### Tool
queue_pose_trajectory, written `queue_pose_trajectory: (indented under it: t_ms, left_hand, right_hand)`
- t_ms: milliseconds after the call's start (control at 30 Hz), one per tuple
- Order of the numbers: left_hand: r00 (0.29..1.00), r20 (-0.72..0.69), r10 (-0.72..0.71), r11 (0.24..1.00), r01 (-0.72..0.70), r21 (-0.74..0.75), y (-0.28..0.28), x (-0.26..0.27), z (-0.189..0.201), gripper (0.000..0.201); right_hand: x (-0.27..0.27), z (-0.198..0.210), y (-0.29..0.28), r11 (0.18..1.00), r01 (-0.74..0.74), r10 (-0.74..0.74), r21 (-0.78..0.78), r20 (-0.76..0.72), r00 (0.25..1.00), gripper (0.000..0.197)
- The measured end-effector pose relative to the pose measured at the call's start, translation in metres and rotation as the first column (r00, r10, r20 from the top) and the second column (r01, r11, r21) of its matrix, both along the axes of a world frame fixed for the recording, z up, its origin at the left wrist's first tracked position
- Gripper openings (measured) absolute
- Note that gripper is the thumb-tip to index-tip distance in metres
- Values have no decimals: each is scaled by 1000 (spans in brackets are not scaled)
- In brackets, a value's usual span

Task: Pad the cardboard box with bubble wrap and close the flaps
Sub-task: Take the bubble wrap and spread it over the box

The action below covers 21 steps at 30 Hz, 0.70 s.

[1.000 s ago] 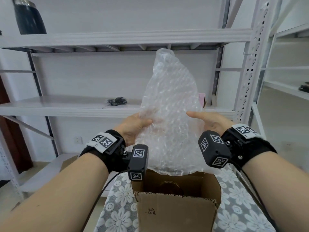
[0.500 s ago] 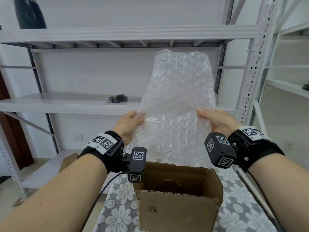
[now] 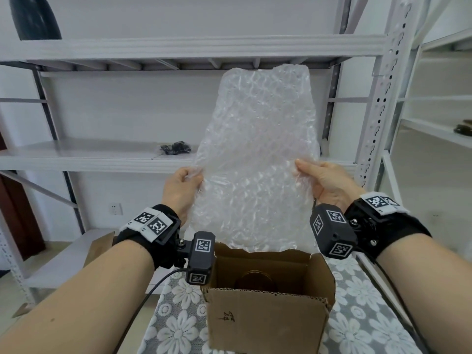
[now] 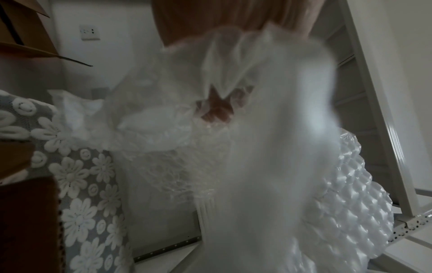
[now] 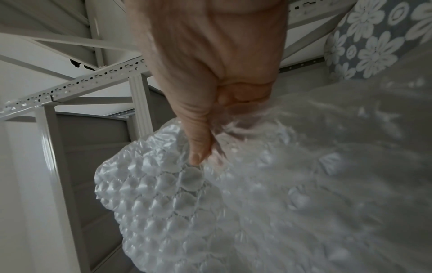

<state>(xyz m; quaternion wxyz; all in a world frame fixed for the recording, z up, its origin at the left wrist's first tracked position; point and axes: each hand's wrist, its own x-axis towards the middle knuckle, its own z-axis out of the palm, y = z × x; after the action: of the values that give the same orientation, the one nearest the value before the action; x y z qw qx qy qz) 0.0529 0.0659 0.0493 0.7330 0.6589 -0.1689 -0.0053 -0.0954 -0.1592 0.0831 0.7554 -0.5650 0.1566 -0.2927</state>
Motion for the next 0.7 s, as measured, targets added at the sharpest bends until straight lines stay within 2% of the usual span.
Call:
queue_pose_trajectory:
  t_ms: [133, 233, 367, 433, 533, 700]
  left_hand:
    - [1000, 16, -10, 1000, 10, -4, -1, 1, -6, 16]
    - [1000, 4, -9, 1000, 9, -19, -2, 2, -11, 19]
    - [1000, -2, 11, 999, -11, -40, -4, 5, -16, 22]
    - [999, -2, 38, 998, -38, -54, -4, 6, -18, 23]
    - [997, 8, 77, 995, -76, -67, -7, 7, -19, 26]
    - [991, 34, 132, 989, -129, -78, -11, 7, -19, 27]
  right_hand:
    - [1, -7, -3, 999, 32, -32, 14, 8, 999, 5]
    - [2, -12, -3, 1000, -2, 2, -1, 5, 1000, 20]
    - [-2, -13, -1, 994, -106, 106, 13, 0, 994, 10]
    - [-4, -13, -2, 996, -88, 88, 33, -14, 996, 2]
    - [-7, -15, -3, 999, -28, 29, 24, -49, 998, 8]
    - [-7, -17, -7, 998, 6, -5, 56, -14, 1000, 1]
